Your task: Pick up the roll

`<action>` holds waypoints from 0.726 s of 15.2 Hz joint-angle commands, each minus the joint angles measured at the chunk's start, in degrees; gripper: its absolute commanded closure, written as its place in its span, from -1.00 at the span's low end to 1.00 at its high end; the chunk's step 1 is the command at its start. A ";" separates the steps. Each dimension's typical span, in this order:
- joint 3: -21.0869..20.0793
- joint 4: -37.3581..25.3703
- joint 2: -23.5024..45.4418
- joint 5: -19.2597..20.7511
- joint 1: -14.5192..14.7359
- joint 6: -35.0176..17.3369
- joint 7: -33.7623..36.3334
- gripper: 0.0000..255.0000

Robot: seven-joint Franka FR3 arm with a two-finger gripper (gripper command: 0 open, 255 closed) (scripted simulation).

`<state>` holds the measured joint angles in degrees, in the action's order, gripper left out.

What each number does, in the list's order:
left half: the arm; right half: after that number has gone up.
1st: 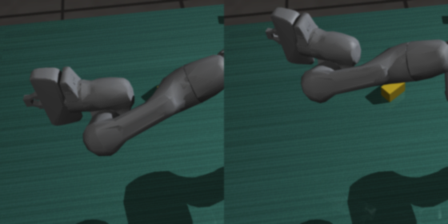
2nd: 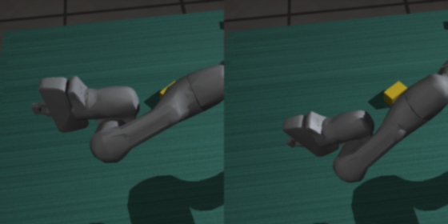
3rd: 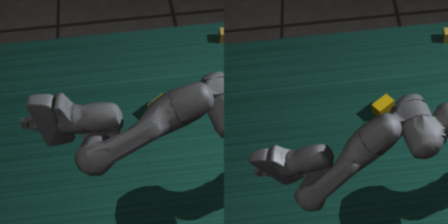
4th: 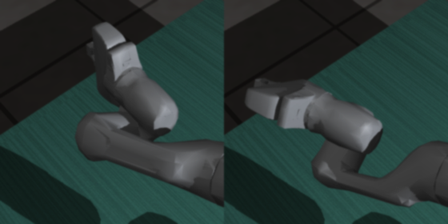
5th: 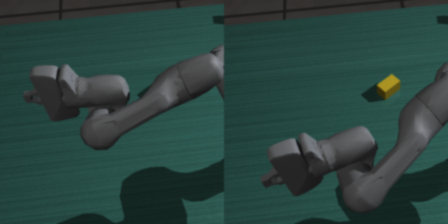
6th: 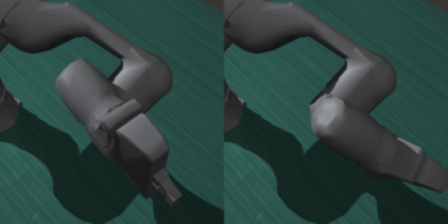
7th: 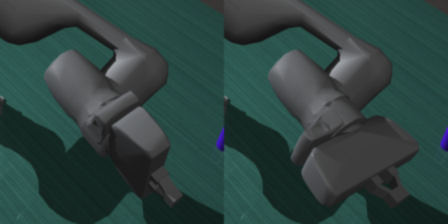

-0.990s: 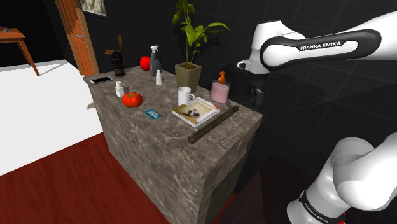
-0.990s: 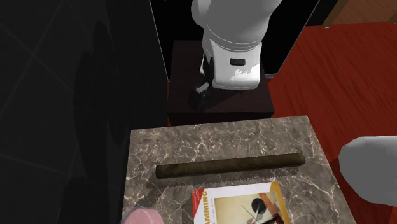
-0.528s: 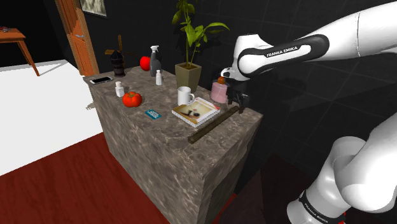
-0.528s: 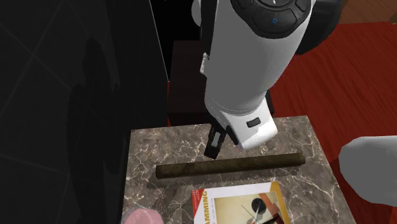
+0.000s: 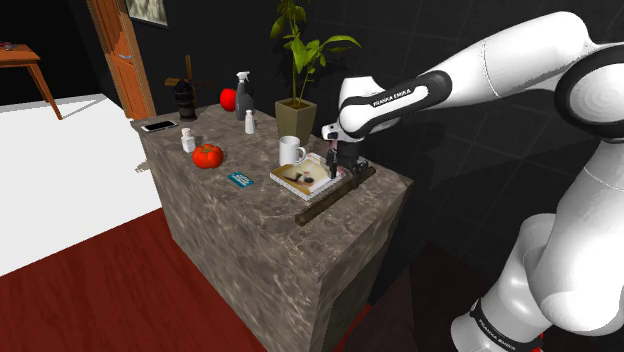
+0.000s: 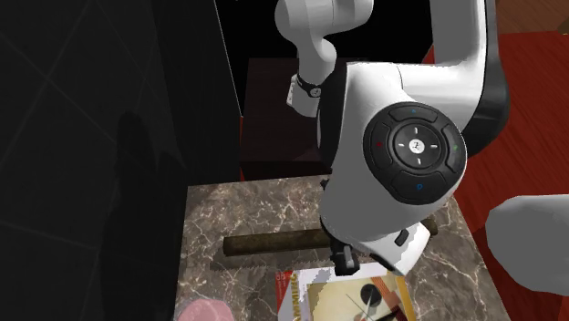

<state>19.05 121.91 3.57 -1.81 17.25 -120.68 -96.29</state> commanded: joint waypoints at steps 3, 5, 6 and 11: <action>-0.12 0.92 1.89 -0.92 -0.11 -2.65 -1.76 -1.00; -0.17 1.54 2.77 -1.31 -0.17 -4.09 -2.05 -1.00; -0.21 1.99 3.50 -1.63 -0.21 -5.22 -2.28 -1.00; -0.21 1.96 3.52 -1.64 -0.23 -5.22 -2.31 1.00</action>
<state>18.85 123.79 6.95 -3.43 17.03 -125.86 -98.58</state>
